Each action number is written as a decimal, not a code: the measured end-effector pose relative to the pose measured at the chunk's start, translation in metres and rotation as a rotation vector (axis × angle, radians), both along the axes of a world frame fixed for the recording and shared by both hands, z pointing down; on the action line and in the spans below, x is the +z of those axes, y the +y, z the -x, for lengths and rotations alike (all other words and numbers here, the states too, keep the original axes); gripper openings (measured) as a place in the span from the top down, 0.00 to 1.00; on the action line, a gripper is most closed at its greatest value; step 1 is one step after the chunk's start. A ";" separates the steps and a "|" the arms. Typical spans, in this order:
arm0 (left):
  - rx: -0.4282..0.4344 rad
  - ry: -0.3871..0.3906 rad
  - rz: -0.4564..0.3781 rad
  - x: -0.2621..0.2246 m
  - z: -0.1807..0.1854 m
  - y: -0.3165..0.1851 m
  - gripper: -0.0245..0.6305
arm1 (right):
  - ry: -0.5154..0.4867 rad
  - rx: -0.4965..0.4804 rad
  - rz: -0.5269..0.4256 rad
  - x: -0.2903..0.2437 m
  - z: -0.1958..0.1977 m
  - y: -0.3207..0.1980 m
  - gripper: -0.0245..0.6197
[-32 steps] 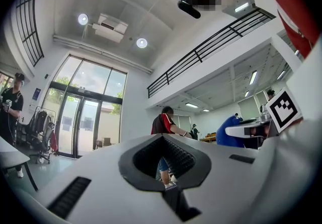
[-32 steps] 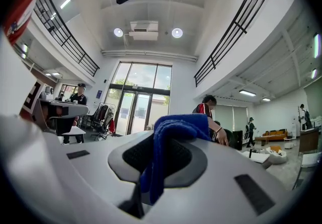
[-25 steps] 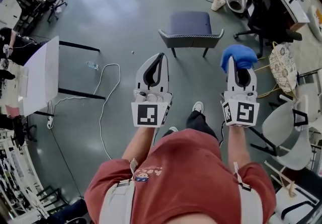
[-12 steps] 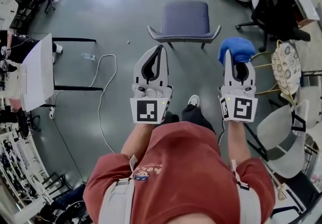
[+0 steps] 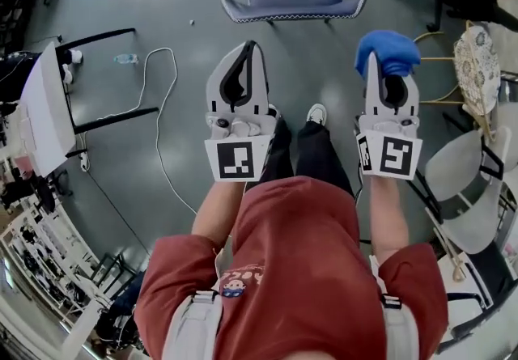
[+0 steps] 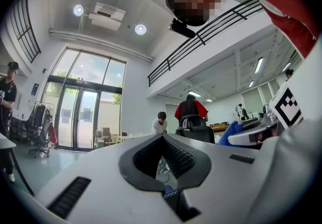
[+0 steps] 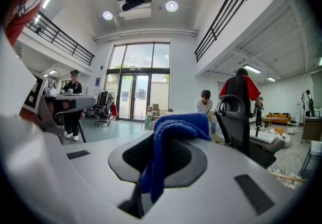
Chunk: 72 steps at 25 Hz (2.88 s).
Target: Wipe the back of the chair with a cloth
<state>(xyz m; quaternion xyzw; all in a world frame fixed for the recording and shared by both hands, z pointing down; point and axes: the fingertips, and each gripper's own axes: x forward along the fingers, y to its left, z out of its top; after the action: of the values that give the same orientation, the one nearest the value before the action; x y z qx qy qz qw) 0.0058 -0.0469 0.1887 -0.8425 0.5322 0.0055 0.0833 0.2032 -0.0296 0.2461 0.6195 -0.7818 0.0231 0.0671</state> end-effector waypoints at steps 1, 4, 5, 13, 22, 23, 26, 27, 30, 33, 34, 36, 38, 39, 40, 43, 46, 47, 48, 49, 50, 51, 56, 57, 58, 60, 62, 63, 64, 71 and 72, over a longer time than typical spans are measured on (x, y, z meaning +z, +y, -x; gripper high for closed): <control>0.005 -0.002 0.007 0.014 0.001 0.001 0.94 | -0.003 0.003 0.017 0.014 0.004 0.002 0.87; 0.025 -0.007 0.031 0.059 0.000 0.004 0.94 | -0.010 0.009 0.070 0.062 0.013 0.009 0.87; 0.030 -0.003 0.037 0.073 -0.001 0.004 0.94 | -0.012 0.010 0.088 0.079 0.016 0.010 0.87; 0.052 0.017 0.085 0.193 -0.012 0.014 0.94 | -0.029 0.025 0.192 0.215 0.027 0.010 0.87; 0.049 -0.004 0.125 0.322 -0.017 0.010 0.94 | 0.005 0.066 0.281 0.354 0.025 -0.004 0.87; 0.043 0.001 0.132 0.334 -0.019 0.009 0.94 | 0.005 0.067 0.293 0.368 0.023 -0.005 0.87; 0.028 0.014 0.147 0.366 -0.022 0.006 0.94 | 0.021 0.066 0.324 0.406 0.022 -0.007 0.87; 0.024 0.014 0.153 0.374 -0.022 0.004 0.94 | 0.025 0.064 0.333 0.416 0.023 -0.007 0.87; 0.015 0.011 0.165 0.392 -0.023 0.002 0.94 | 0.035 0.057 0.362 0.445 0.024 -0.008 0.87; 0.001 0.015 0.175 0.399 -0.025 0.002 0.94 | 0.041 0.050 0.388 0.465 0.020 -0.013 0.87; -0.005 0.017 0.177 0.399 -0.024 0.002 0.94 | 0.039 0.051 0.396 0.470 0.018 -0.017 0.87; -0.016 0.022 0.178 0.399 -0.019 0.000 0.94 | 0.027 0.061 0.411 0.478 0.016 -0.028 0.87; -0.026 0.022 0.180 0.398 -0.015 -0.004 0.94 | 0.017 0.076 0.424 0.486 0.013 -0.042 0.87; -0.029 0.023 0.180 0.397 -0.014 -0.005 0.94 | 0.013 0.085 0.431 0.490 0.010 -0.049 0.87; -0.031 0.023 0.181 0.396 -0.014 -0.006 0.94 | 0.009 0.096 0.439 0.493 0.007 -0.057 0.87; -0.037 0.021 0.181 0.397 -0.011 -0.007 0.94 | -0.010 0.144 0.474 0.509 -0.002 -0.077 0.87; -0.052 0.030 0.189 0.401 -0.010 -0.007 0.94 | -0.024 0.177 0.505 0.524 -0.009 -0.097 0.87; -0.055 0.034 0.192 0.402 -0.010 -0.006 0.94 | -0.022 0.178 0.511 0.527 -0.011 -0.104 0.87; -0.055 0.037 0.194 0.403 -0.011 -0.006 0.94 | -0.018 0.176 0.516 0.530 -0.012 -0.110 0.87; -0.054 0.037 0.195 0.403 -0.011 -0.006 0.94 | -0.013 0.175 0.522 0.533 -0.012 -0.117 0.87; -0.051 0.037 0.197 0.403 -0.012 -0.005 0.94 | -0.009 0.175 0.530 0.536 -0.013 -0.122 0.87; -0.048 0.036 0.199 0.403 -0.013 -0.005 0.94 | -0.007 0.178 0.537 0.539 -0.014 -0.128 0.87; -0.042 0.024 0.202 0.406 -0.008 -0.004 0.94 | -0.022 0.213 0.543 0.538 -0.018 -0.151 0.87; -0.049 0.026 0.204 0.407 -0.007 -0.005 0.94 | -0.020 0.211 0.545 0.536 -0.017 -0.153 0.87; -0.054 0.029 0.206 0.407 -0.006 -0.006 0.94 | -0.015 0.208 0.549 0.536 -0.017 -0.156 0.87; -0.060 0.035 0.209 0.407 -0.007 -0.010 0.94 | 0.001 0.201 0.556 0.536 -0.018 -0.159 0.87; -0.056 0.037 0.206 0.404 -0.010 -0.013 0.94 | 0.012 0.197 0.560 0.535 -0.020 -0.159 0.87; -0.053 0.036 0.204 0.402 -0.011 -0.013 0.94 | 0.014 0.197 0.559 0.534 -0.020 -0.158 0.87; -0.051 0.035 0.203 0.400 -0.011 -0.012 0.94 | 0.012 0.199 0.553 0.530 -0.020 -0.156 0.87; -0.030 0.026 0.196 0.376 -0.016 -0.012 0.94 | 0.017 0.168 0.499 0.490 -0.006 -0.140 0.87; -0.029 0.028 0.193 0.369 -0.016 -0.013 0.94 | 0.026 0.162 0.495 0.481 -0.004 -0.139 0.87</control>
<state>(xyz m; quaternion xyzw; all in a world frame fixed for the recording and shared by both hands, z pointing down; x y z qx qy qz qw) 0.0222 -0.0595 0.5578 -0.8385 0.5437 -0.0353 -0.0056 0.2076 -0.1681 0.7274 0.6448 -0.6994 0.2111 0.2247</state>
